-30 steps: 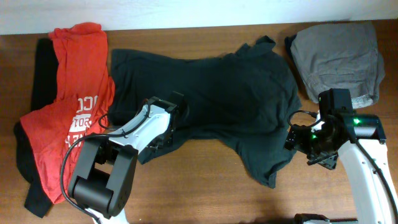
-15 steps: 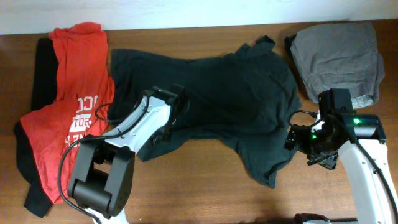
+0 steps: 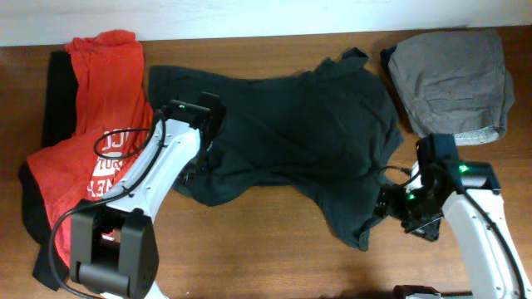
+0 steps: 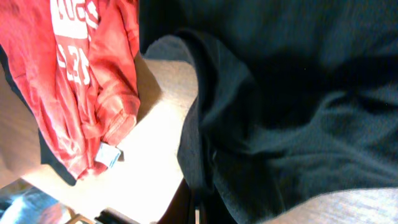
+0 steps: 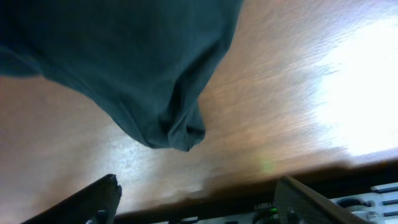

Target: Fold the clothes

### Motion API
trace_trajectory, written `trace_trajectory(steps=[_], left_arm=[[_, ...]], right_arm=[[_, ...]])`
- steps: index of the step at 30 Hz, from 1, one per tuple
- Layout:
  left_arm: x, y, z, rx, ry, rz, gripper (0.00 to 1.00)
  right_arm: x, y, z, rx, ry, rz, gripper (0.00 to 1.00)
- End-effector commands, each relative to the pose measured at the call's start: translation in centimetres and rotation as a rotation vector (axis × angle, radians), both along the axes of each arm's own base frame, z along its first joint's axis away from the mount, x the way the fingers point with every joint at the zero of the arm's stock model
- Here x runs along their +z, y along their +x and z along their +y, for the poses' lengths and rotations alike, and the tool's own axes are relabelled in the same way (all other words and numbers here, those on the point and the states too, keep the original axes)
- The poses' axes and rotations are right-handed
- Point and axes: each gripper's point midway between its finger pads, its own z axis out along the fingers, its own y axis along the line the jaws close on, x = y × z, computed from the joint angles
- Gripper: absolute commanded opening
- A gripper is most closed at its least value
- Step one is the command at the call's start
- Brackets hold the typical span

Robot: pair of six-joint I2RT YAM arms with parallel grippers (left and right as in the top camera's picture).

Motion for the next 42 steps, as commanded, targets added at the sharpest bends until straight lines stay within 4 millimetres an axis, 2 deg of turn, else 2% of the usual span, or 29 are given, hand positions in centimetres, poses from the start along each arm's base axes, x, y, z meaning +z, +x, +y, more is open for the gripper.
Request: trace_trajectory(steps=[1,8,10,15,22,28,32,33,36,38,42], left_arm=[[1.2,1.2,0.1,0.017,-0.014,-0.079,0.01],[1.1,2.0,-0.2,0.017,-0.026,-0.114,0.01],[1.1,2.0,-0.2,0.017,-0.026,-0.115,0.01],[1.1,2.1,-0.2,0.017,-0.026,-0.116,0.01],[1.1,2.1,-0.2,0.017,-0.027,-0.119,0.01],[1.1,2.2,-0.2,0.017,-0.028,-0.122,0.01],[1.1,2.2,-0.2,0.01,-0.027,-0.119,0.01],[1.1,2.2,-0.2,0.01,-0.027,-0.119,0.01],[1.1,2.2,-0.2,0.01,-0.027,-0.118,0.01],[1.1,2.2,-0.2,0.009,-0.026,-0.117,0.01],[1.6,2.1,0.2,-0.005,-0.023,-0.116,0.01]], right_arm=[[-1.7,-1.1,2.1,0.011,0.113,0.022,0.76],[-4.1,-2.2,2.7,-0.016,0.143,0.052,0.63],[-4.9,-2.3,3.2,-0.019,0.141,0.054,0.56],[-6.1,-1.8,4.2,-0.013,0.109,0.028,0.54],[-7.2,-1.8,2.7,-0.023,-0.029,0.034,0.49],[-8.7,-1.1,2.8,-0.022,-0.03,0.064,0.42],[-9.6,-1.2,3.2,-0.021,-0.01,0.102,0.31],[-9.7,-1.2,3.1,-0.021,-0.011,0.105,0.28],[-9.4,-1.0,3.2,-0.021,-0.007,0.098,0.05],[-8.6,-0.7,3.2,-0.022,-0.007,0.091,0.04],[-5.2,1.0,2.8,-0.02,-0.031,0.04,0.04]])
